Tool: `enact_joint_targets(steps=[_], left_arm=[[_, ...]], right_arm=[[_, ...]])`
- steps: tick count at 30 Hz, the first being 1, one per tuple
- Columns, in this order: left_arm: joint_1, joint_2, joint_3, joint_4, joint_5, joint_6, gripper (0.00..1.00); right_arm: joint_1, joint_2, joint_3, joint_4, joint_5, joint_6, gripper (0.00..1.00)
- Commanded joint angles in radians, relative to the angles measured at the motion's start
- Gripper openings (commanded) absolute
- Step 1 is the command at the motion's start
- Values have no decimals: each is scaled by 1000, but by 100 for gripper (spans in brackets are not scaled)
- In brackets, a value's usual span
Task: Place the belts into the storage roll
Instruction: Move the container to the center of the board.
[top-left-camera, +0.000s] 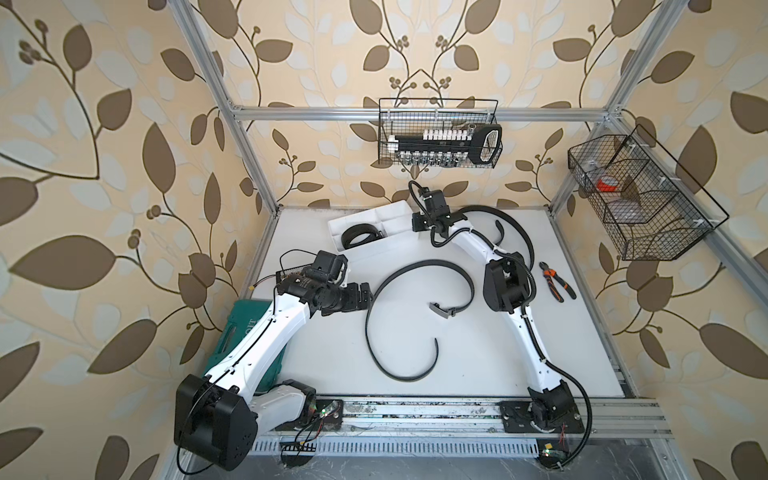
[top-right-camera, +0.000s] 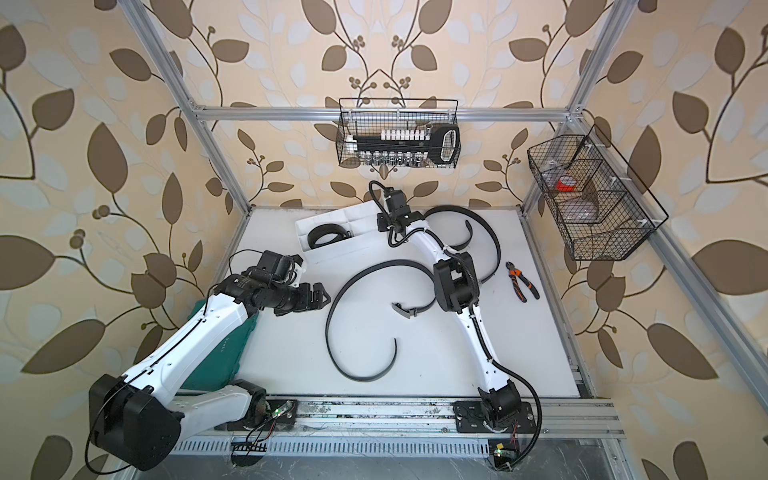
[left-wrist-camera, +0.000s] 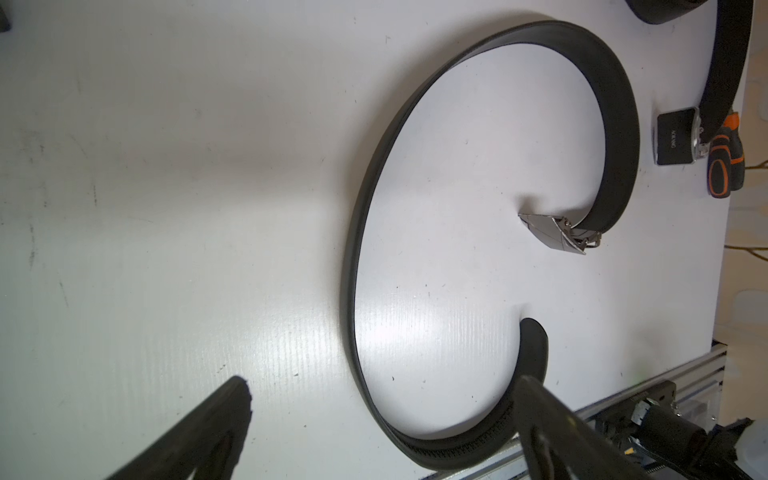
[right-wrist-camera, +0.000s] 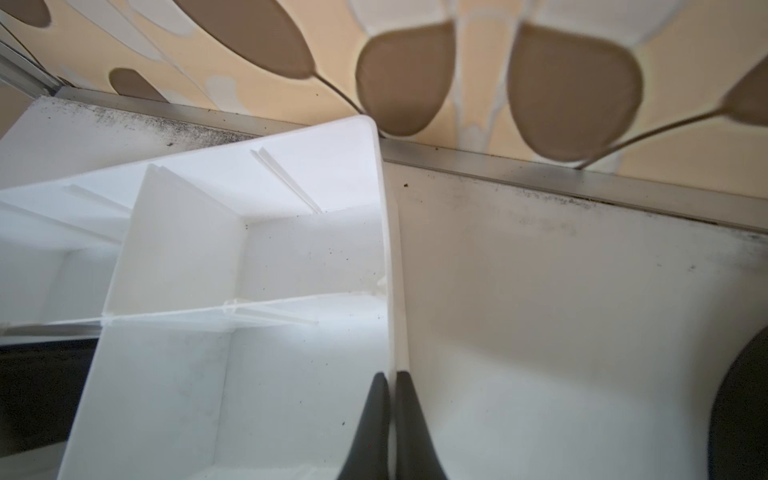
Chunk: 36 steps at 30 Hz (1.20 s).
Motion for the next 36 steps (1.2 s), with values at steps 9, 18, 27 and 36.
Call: enact_joint_targets(steps=[9, 18, 27, 36], left_arm=[[11, -12, -4, 6, -4, 28, 99], [11, -22, -7, 13, 33, 31, 99], [-243, -128, -50, 24, -45, -58, 99], [-722, -33, -106, 154, -230, -160, 99]], right_arm=[[-1, -274, -353, -34, 106, 4, 0], [-6, -531, -680, 37, 97, 36, 47], [-95, -844, -997, 22, -18, 151, 99], [-135, -1055, -1300, -55, -50, 162, 99]])
